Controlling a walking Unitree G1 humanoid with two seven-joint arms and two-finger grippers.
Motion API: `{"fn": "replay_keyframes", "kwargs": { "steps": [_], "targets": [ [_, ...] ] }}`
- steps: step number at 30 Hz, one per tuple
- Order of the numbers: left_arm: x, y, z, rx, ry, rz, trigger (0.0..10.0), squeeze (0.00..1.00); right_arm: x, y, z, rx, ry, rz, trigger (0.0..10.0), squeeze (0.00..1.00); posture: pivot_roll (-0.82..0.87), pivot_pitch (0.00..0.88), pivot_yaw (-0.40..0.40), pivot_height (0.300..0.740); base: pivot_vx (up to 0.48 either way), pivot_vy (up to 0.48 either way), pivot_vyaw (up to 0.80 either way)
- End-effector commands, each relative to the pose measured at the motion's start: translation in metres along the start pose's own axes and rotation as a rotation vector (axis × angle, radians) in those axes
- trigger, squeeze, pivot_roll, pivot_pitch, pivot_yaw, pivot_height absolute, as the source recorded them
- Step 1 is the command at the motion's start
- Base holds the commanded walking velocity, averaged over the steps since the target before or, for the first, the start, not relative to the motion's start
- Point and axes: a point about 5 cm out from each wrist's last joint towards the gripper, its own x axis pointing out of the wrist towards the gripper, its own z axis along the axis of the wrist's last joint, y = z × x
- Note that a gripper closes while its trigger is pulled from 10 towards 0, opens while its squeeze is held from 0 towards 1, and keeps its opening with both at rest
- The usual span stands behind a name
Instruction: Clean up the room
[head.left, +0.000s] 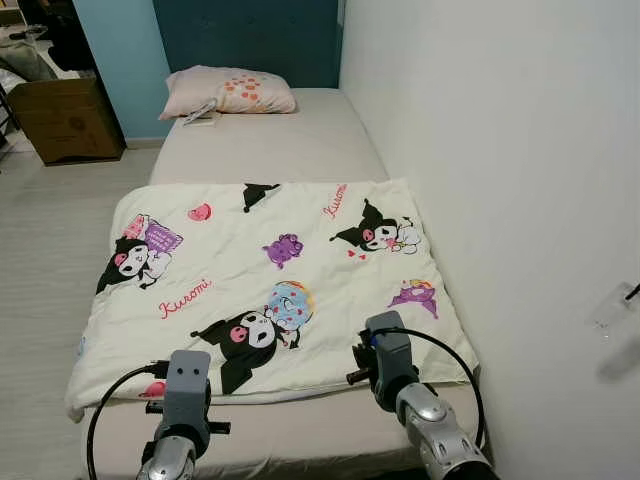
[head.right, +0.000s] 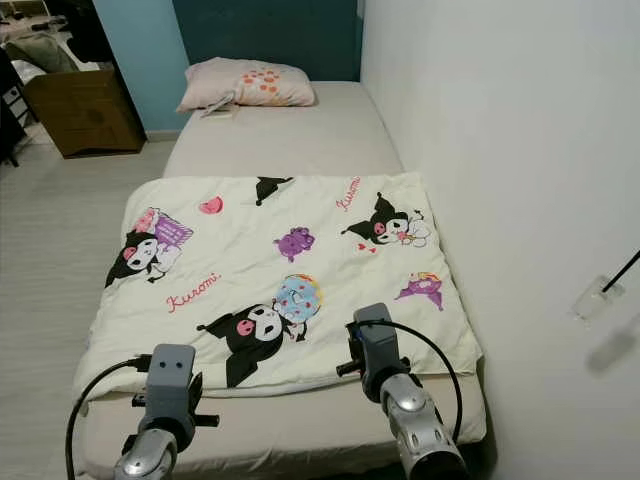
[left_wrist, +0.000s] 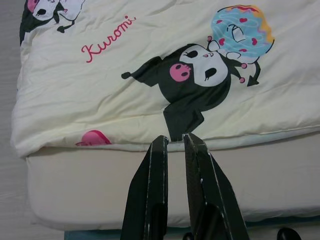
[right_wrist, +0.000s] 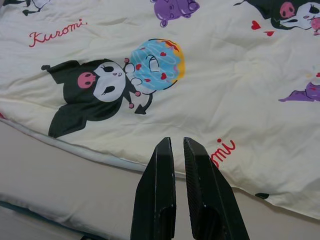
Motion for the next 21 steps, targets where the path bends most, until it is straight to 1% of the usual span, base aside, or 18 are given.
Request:
{"fn": "replay_keyframes", "kwargs": {
  "steps": [1, 21],
  "targets": [
    [-0.0012, 0.0036, -0.0064, 0.001, 0.032, 0.007, 10.0, 0.0, -0.0004, 0.0021, -0.0038, 0.012, 0.018, 0.001, 10.0, 0.0, -0.02, 0.111, -0.008, 0.74, 0.0, 0.0, 0.0],
    [-0.0018, 0.0002, -0.0053, -0.022, 0.026, -0.004, 10.0, 0.0, -0.0006, 0.001, -0.0039, 0.019, 0.021, 0.003, 10.0, 0.0, -0.03, 0.115, -0.009, 0.74, 0.0, 0.0, 0.0]
  ]
}}
